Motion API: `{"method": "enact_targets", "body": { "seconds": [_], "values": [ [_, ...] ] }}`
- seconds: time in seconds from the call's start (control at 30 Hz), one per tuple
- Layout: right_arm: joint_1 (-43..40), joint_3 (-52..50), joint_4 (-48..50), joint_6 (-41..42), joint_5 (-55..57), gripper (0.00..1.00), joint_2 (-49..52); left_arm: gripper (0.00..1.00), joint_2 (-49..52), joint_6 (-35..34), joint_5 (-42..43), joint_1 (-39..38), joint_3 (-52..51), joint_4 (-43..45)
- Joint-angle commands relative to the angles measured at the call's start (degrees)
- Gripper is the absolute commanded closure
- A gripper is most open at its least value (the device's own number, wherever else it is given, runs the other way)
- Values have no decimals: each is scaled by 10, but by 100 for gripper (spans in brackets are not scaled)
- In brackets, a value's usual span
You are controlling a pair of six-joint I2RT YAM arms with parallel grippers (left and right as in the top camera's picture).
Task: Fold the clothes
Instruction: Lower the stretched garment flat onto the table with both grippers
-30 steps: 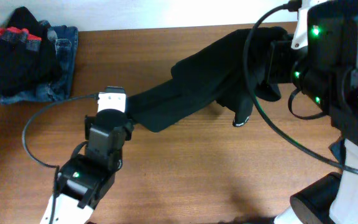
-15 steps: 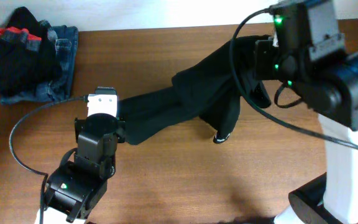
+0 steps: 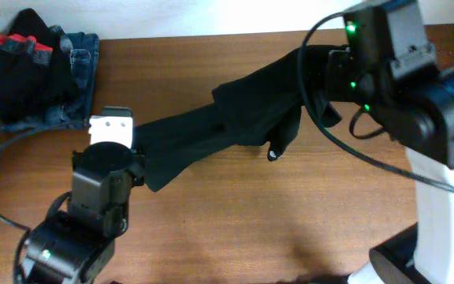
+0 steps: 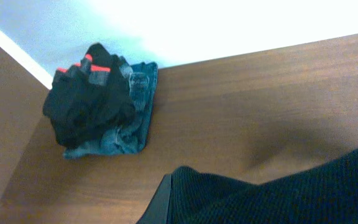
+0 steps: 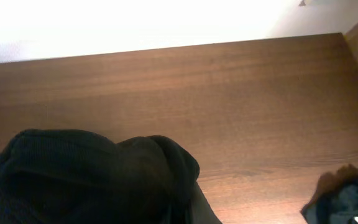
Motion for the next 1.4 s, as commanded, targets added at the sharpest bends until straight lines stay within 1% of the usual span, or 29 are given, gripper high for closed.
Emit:
{"method": "enact_targets", "body": {
  "seconds": [0.0, 0.13, 0.3, 0.4, 0.6, 0.77, 0.83, 0.93, 1.0, 1.1, 1.2, 1.37],
  "values": [
    [-7, 6, -3, 10, -8, 96, -50, 99, -7, -11, 10, -1, 50, -28],
    [-7, 6, -4, 15, -12, 96, -82, 99, -7, -36, 32, -1, 91, -80],
    [-7, 4, -4, 23, -14, 96, -127, 99, -7, -45, 57, -1, 139, -135],
    [-7, 0, -4, 23, -22, 96, -150, 99, -7, -46, 85, -1, 154, -143],
    [-7, -12, -4, 24, -6, 96, -163, 99, 11, -82, 85, -1, 155, -143],
    [-7, -49, -3, 40, 35, 96, -148, 99, 69, -89, 85, -1, 155, -151],
    [-7, -64, -3, 40, 41, 96, -136, 99, 99, -106, 85, -1, 155, -154],
    [-7, -82, -3, 60, 56, 96, -114, 99, 150, -110, 83, -1, 155, -153],
    [-8, -88, -2, 62, 68, 96, -96, 99, 185, -112, 76, -1, 155, -152],
    [-9, -88, 0, 70, 76, 96, -66, 99, 231, -137, 45, -1, 155, -149],
    [-22, -88, 6, 73, 81, 96, -35, 99, 273, -144, 24, 0, 155, -138],
    [-65, -88, 22, 75, 80, 96, 23, 99, 333, -144, 24, 25, 155, -90]
  ]
}}
